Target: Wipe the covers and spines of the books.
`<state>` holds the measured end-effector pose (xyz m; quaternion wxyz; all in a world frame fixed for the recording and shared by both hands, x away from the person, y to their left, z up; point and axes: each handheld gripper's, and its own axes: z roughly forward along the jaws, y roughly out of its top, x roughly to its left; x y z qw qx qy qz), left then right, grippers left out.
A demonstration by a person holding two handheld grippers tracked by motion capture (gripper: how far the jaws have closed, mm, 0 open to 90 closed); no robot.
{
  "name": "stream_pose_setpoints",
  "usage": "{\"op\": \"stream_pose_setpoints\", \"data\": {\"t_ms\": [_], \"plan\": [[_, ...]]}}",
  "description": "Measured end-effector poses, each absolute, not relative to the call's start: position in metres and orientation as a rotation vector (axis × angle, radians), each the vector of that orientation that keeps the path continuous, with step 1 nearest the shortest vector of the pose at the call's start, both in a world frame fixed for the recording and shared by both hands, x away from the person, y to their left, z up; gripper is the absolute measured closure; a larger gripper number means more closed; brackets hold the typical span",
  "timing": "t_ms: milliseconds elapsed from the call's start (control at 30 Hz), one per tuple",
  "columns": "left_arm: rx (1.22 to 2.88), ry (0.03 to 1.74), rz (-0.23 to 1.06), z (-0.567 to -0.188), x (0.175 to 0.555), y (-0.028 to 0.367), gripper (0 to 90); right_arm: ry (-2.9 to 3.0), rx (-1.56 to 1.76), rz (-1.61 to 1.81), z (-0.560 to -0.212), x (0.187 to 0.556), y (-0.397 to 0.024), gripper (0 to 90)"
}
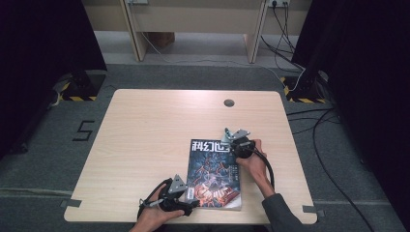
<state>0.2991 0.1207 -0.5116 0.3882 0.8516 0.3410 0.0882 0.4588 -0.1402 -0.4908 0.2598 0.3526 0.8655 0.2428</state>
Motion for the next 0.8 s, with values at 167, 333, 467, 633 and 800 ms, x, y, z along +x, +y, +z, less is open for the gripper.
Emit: {"op": "stream_pose_setpoints", "data": {"t_ms": [167, 333, 467, 633, 800], "plan": [[2.166, 0.871, 0.223, -0.512, 0.299, 0.121, 25.2, 2.41, 0.902, 0.704, -0.491, 0.455, -0.118, 77.9], [2.166, 0.87, 0.225, -0.512, 0.299, 0.121, 25.2, 2.467, 0.878, 0.788, -0.492, 0.453, -0.089, 77.7], [2.164, 0.871, 0.226, -0.512, 0.299, 0.121, 25.2, 2.493, 0.841, 0.821, -0.493, 0.451, -0.071, 77.7], [2.163, 0.872, 0.224, -0.512, 0.299, 0.121, 25.2, 2.493, 0.855, 0.802, -0.492, 0.454, -0.079, 77.8], [2.163, 0.869, 0.222, -0.512, 0.299, 0.121, 25.2, 2.424, 0.959, 0.775, -0.492, 0.461, -0.119, 78.1]]}}
